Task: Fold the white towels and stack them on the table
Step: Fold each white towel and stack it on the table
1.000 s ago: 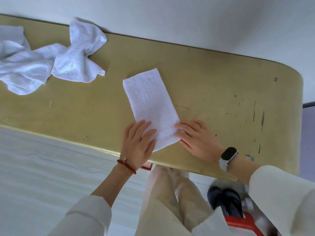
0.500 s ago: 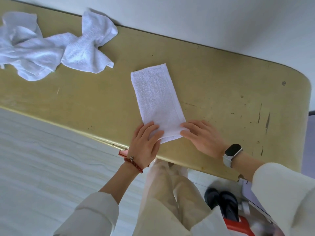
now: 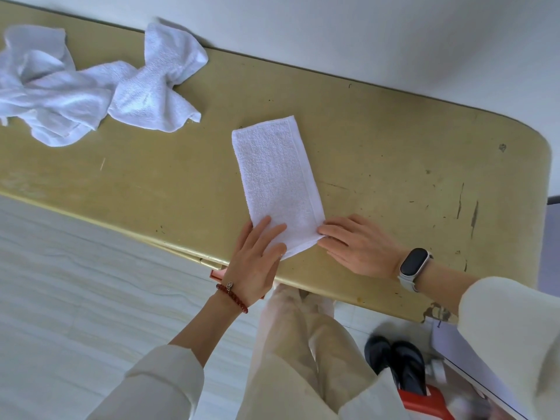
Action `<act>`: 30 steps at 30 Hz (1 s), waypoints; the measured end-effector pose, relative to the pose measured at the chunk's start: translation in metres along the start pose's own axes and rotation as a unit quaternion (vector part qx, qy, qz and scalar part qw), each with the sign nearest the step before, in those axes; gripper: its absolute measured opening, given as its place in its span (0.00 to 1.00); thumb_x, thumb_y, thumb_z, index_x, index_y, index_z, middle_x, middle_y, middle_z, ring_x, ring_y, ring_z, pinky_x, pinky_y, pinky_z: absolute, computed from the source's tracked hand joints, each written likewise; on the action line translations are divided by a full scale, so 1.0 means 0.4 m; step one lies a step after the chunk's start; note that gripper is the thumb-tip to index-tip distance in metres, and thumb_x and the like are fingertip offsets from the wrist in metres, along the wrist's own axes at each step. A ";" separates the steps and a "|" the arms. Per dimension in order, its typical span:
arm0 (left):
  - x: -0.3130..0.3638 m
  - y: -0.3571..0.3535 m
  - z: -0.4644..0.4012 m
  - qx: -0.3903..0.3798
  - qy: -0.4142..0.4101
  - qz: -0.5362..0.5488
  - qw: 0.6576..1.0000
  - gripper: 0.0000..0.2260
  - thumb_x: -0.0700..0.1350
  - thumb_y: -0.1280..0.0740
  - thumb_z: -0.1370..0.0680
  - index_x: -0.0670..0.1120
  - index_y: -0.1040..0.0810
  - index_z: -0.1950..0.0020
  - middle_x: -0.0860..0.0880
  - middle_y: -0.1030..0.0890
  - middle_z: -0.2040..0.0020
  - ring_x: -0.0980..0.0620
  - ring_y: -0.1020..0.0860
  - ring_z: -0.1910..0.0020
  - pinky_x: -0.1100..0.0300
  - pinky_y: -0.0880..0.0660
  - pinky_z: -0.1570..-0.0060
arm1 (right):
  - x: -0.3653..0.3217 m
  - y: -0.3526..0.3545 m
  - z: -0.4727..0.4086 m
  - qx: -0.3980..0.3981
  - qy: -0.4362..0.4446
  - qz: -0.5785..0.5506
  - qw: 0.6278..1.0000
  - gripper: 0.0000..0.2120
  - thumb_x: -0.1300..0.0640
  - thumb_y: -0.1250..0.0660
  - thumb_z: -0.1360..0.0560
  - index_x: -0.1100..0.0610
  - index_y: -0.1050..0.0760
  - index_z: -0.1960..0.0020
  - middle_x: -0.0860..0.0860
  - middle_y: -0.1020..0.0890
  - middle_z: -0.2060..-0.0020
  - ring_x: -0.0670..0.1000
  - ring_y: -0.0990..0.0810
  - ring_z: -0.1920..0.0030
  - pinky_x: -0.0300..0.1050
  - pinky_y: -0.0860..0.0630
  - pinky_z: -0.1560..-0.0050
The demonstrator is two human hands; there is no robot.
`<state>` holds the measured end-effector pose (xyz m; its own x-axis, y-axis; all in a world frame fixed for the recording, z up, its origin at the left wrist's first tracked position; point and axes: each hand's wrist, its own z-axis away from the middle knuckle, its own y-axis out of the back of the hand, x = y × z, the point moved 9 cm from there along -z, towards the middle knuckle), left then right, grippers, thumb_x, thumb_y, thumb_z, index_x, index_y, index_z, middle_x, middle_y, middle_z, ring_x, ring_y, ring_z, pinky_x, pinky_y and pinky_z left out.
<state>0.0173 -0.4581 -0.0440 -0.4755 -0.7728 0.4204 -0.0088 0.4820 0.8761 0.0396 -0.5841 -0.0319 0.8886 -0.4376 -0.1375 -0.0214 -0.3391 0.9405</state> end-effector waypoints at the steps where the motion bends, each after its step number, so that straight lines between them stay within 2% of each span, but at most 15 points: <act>1: 0.004 -0.004 0.004 -0.005 -0.010 -0.006 1.000 0.05 0.37 0.40 0.26 0.46 0.32 0.53 0.44 0.26 0.37 0.40 0.33 0.33 0.39 0.38 0.35 | 0.001 0.000 -0.002 -0.007 0.001 0.001 1.000 0.03 0.65 0.35 0.30 0.59 0.25 0.57 0.53 0.19 0.56 0.54 0.20 0.56 0.45 0.27 0.67; 3: 0.010 -0.008 0.007 -0.006 -0.026 -0.018 0.999 0.08 0.35 0.39 0.27 0.46 0.31 0.51 0.46 0.30 0.34 0.39 0.33 0.33 0.35 0.39 0.36 | 0.004 -0.005 -0.006 -0.021 0.001 0.015 1.000 0.04 0.66 0.37 0.30 0.59 0.25 0.60 0.54 0.18 0.58 0.54 0.20 0.58 0.45 0.27 0.68; 6: 0.021 -0.010 0.005 -0.002 -0.049 -0.021 0.999 0.14 0.33 0.39 0.28 0.48 0.30 0.46 0.46 0.31 0.34 0.39 0.32 0.34 0.34 0.38 0.38 | 0.005 -0.009 -0.013 -0.022 -0.001 0.040 0.999 0.10 0.69 0.40 0.31 0.59 0.25 0.66 0.54 0.19 0.61 0.54 0.21 0.63 0.43 0.30 0.71; 9: 0.026 -0.013 0.007 -0.018 -0.053 -0.026 0.998 0.20 0.32 0.38 0.28 0.49 0.31 0.39 0.45 0.32 0.32 0.39 0.34 0.32 0.36 0.39 0.36 | 0.001 0.002 -0.020 -0.005 0.006 0.032 0.999 0.07 0.69 0.40 0.32 0.59 0.28 0.65 0.54 0.18 0.62 0.54 0.19 0.63 0.43 0.29 0.73; 12: 0.027 -0.018 0.011 -0.045 -0.042 -0.041 0.997 0.14 0.41 0.42 0.23 0.48 0.31 0.38 0.43 0.28 0.34 0.37 0.32 0.33 0.36 0.38 0.36 | 0.005 0.008 -0.019 0.008 0.004 0.024 1.000 0.07 0.68 0.37 0.36 0.58 0.32 0.62 0.52 0.19 0.64 0.53 0.20 0.64 0.44 0.28 0.74; 15: 0.027 -0.018 0.008 -0.038 -0.016 -0.056 0.998 0.12 0.48 0.38 0.25 0.46 0.30 0.42 0.43 0.24 0.37 0.39 0.31 0.34 0.37 0.36 0.38 | 0.009 0.006 -0.023 0.004 -0.010 0.027 1.000 0.11 0.68 0.34 0.39 0.58 0.33 0.62 0.51 0.20 0.66 0.52 0.21 0.67 0.43 0.30 0.75; 19: 0.025 0.018 -0.019 0.027 0.012 -0.038 0.999 0.02 0.41 0.40 0.24 0.45 0.30 0.52 0.43 0.19 0.46 0.42 0.22 0.42 0.43 0.32 0.41 | 0.022 0.022 -0.029 0.022 -0.039 0.030 0.999 0.11 0.68 0.33 0.39 0.58 0.33 0.62 0.50 0.20 0.68 0.51 0.21 0.68 0.42 0.29 0.72; 22: 0.040 0.070 -0.046 0.069 -0.003 0.019 0.997 0.03 0.39 0.43 0.23 0.44 0.30 0.53 0.43 0.18 0.48 0.46 0.20 0.47 0.54 0.28 0.42 | 0.042 0.050 -0.028 0.035 -0.061 0.013 0.997 0.09 0.67 0.35 0.37 0.57 0.33 0.61 0.50 0.20 0.68 0.51 0.20 0.68 0.43 0.26 0.68; 24: 0.044 0.107 -0.069 0.089 0.002 0.050 0.995 0.03 0.38 0.40 0.25 0.45 0.30 0.54 0.45 0.17 0.50 0.52 0.22 0.50 0.60 0.27 0.47 | 0.054 0.078 -0.036 0.038 -0.076 -0.001 0.996 0.06 0.66 0.38 0.34 0.57 0.32 0.60 0.50 0.20 0.68 0.52 0.20 0.67 0.45 0.26 0.66; 26: 0.041 0.140 -0.095 0.098 0.018 0.064 0.993 0.05 0.39 0.39 0.27 0.47 0.30 0.53 0.48 0.16 0.53 0.54 0.22 0.56 0.62 0.25 0.56 | 0.067 0.115 -0.055 0.054 -0.095 -0.011 0.994 0.05 0.65 0.41 0.31 0.57 0.34 0.58 0.51 0.21 0.69 0.52 0.22 0.68 0.46 0.27 0.67; 28: 0.028 0.163 -0.116 0.097 0.047 0.076 0.991 0.05 0.41 0.39 0.26 0.48 0.30 0.51 0.50 0.16 0.56 0.55 0.22 0.62 0.64 0.27 0.64 | 0.081 0.148 -0.075 0.076 -0.112 -0.021 0.991 0.04 0.65 0.43 0.29 0.57 0.35 0.57 0.51 0.22 0.70 0.52 0.24 0.70 0.44 0.29 0.65; 30: 0.009 0.181 -0.130 0.096 0.087 0.102 0.986 0.07 0.44 0.39 0.25 0.50 0.29 0.47 0.52 0.16 0.57 0.55 0.21 0.64 0.64 0.27 0.67 | 0.089 0.167 -0.091 0.089 -0.115 -0.019 0.989 0.03 0.64 0.43 0.27 0.57 0.35 0.56 0.51 0.22 0.70 0.53 0.24 0.71 0.42 0.33 0.62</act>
<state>0.0607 -0.4476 0.0333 -0.3275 -0.7029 0.6314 -0.1022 0.6907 0.7159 0.0864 -0.5920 0.0375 0.7624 -0.5932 -0.2586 -0.0883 -0.4913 0.8665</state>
